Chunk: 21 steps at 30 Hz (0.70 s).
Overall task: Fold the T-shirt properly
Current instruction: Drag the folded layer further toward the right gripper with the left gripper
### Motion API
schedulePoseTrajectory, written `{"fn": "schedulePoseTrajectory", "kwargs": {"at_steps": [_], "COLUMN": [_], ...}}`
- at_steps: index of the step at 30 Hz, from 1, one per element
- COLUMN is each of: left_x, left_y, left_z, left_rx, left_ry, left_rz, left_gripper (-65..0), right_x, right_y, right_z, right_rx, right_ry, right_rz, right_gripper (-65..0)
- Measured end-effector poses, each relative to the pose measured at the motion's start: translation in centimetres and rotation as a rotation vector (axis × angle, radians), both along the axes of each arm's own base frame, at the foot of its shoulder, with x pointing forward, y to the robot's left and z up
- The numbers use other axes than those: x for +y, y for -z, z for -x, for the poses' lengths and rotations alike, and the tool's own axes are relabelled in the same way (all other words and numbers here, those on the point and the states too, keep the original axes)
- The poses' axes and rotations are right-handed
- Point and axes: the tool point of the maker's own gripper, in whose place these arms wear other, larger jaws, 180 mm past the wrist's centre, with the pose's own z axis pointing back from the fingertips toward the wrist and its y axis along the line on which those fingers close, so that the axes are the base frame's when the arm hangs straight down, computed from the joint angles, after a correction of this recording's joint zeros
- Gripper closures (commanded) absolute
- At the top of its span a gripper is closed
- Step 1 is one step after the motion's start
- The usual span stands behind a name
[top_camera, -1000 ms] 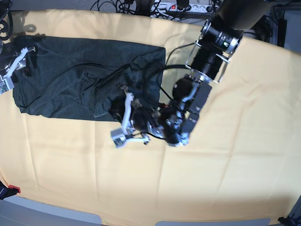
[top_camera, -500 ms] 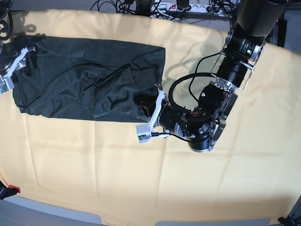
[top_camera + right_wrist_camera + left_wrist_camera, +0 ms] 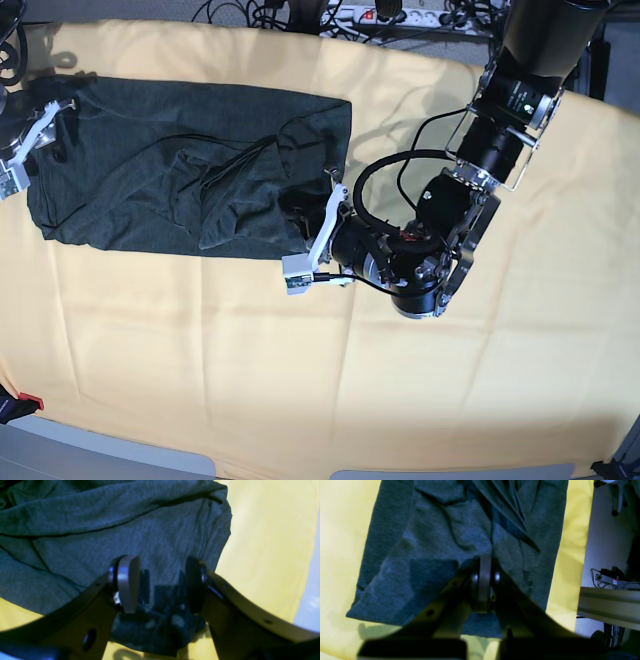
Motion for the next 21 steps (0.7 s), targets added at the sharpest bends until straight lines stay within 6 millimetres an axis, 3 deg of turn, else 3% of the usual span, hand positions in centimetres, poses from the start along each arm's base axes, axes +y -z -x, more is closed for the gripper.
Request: {"fn": "schedulePoseTrajectory", "kwargs": {"at_steps": [3, 9, 14, 17, 21], "left_x": [-0.2, -0.4, -0.7, -2.1, -4.2], "left_y": [0.2, 2.8, 2.9, 1.1, -2.9], "left_z": [0.4, 2.3, 2.1, 3.6, 5.6], "left_rx": [0.003, -0.020, -0.035, 0.056, 0.205], "left_ry": [0.015, 0.100, 0.096, 0.117, 0.148], "left_rz": [-0.009, -0.121, -0.113, 0.011, 0.237], "left_gripper": [0.0, 0.0, 0.0, 0.0, 0.0], "right_x": [0.0, 0.0, 0.0, 0.0, 0.0], "right_y": [0.0, 0.0, 0.0, 0.0, 0.0], "right_z": [0.0, 0.0, 0.0, 0.0, 0.0], "right_rx": [0.000, 0.000, 0.000, 0.000, 0.000], "right_ry": [0.000, 0.000, 0.000, 0.000, 0.000], "right_rz": [0.000, 0.000, 0.000, 0.000, 0.000], "right_gripper": [-31.3, -31.3, -31.3, -31.3, -31.3]}}
